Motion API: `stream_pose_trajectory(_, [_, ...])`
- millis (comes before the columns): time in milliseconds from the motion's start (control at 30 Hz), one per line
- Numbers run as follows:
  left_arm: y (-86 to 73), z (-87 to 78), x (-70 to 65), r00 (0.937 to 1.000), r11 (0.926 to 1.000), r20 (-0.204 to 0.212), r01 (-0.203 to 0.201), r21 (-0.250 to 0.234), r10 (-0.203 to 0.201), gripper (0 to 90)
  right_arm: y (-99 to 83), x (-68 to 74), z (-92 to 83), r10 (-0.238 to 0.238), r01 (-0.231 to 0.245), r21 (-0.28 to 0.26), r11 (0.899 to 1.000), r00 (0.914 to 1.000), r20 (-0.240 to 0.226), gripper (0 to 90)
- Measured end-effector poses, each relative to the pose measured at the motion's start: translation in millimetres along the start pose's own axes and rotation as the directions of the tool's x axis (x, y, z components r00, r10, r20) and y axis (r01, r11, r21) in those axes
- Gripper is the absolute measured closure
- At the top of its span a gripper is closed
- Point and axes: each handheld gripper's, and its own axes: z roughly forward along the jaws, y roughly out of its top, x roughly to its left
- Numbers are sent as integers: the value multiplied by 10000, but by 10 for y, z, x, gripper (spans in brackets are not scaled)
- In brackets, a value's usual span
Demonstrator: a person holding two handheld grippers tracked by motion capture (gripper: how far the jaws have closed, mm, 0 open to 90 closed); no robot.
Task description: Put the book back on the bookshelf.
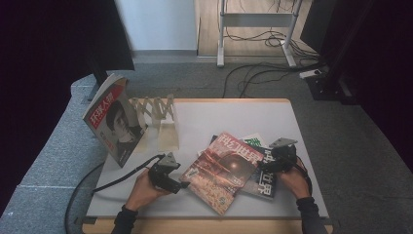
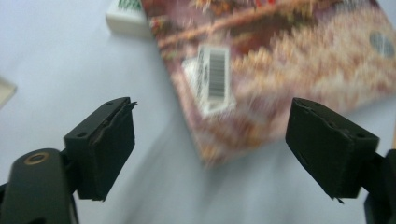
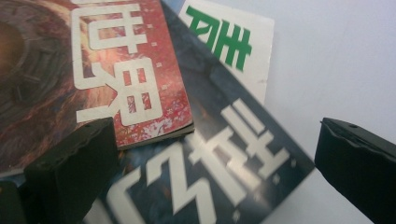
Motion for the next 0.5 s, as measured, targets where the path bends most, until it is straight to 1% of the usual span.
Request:
stream_pose_trajectory(33, [-36,-11,6,9999,10000,145,-24,17,24,243,24,-8,19,6,-5,44,10000,10000,-25,0])
stream_pose_trajectory(100, [-87,-21,4,9996,10000,270,13,19,-14,302,61,-22,54,13,-13,71,10000,10000,-4,0])
stream_pose_trajectory(167, [-127,-14,0,9989,10000,474,-58,79,55,399,81,-30,76,84,-83,73,9999,10000,-11,0])
stream_pose_trajectory(200, [-133,-8,-1,9986,9999,528,-74,98,69,433,87,-36,85,138,-138,78,9999,9999,-42,0])
stream_pose_trajectory(267, [-137,4,-4,9960,9999,882,-129,60,124,533,86,-47,88,179,-178,82,9998,9998,-119,0])
stream_pose_trajectory(300, [-133,5,-6,9962,9999,862,-104,39,101,550,80,-51,87,205,-205,56,9998,9997,-164,3])
stream_pose_trajectory(367, [-131,8,-2,9961,9999,874,-107,68,100,553,63,-58,78,285,-284,37,9996,9992,-282,18])
stream_pose_trajectory(500, [-103,42,-21,9959,9999,899,-101,8,100,556,29,-86,52,371,-370,28,9993,9989,-274,19])
